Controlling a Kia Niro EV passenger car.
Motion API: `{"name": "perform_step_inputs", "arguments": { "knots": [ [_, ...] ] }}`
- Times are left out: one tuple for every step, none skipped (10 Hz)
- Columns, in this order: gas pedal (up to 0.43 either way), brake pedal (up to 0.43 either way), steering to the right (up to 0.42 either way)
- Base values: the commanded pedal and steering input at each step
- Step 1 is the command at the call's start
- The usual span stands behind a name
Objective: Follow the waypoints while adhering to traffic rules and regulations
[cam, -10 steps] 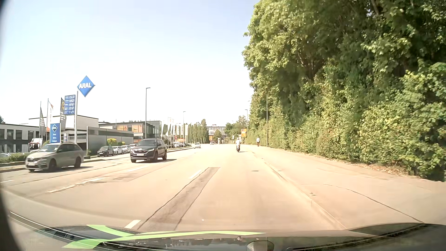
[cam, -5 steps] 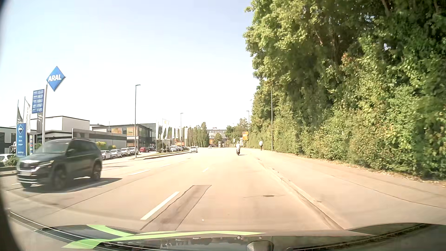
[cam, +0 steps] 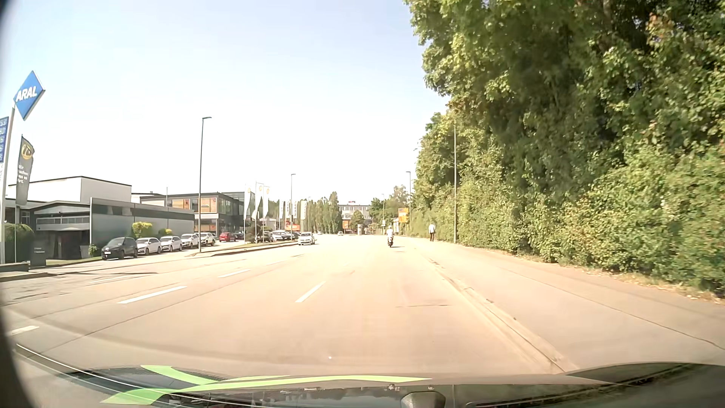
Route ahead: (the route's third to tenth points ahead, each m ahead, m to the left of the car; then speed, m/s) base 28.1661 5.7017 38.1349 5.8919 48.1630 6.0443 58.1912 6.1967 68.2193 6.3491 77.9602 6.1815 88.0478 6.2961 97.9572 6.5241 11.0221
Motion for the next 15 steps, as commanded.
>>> {"name": "perform_step_inputs", "arguments": {
  "knots": [
    [0.138,0.000,-0.011],
    [0.138,0.000,-0.011],
    [0.138,0.000,-0.011],
    [0.138,0.000,-0.011],
    [0.138,0.000,-0.010],
    [0.138,0.000,-0.010],
    [0.138,0.000,-0.010],
    [0.138,0.000,-0.007],
    [0.138,0.000,-0.005],
    [0.138,0.000,-0.005],
    [0.138,0.000,-0.004],
    [0.138,0.000,-0.003],
    [0.138,0.000,-0.001],
    [0.138,0.000,0.000],
    [0.138,0.000,0.000]
  ]
}}
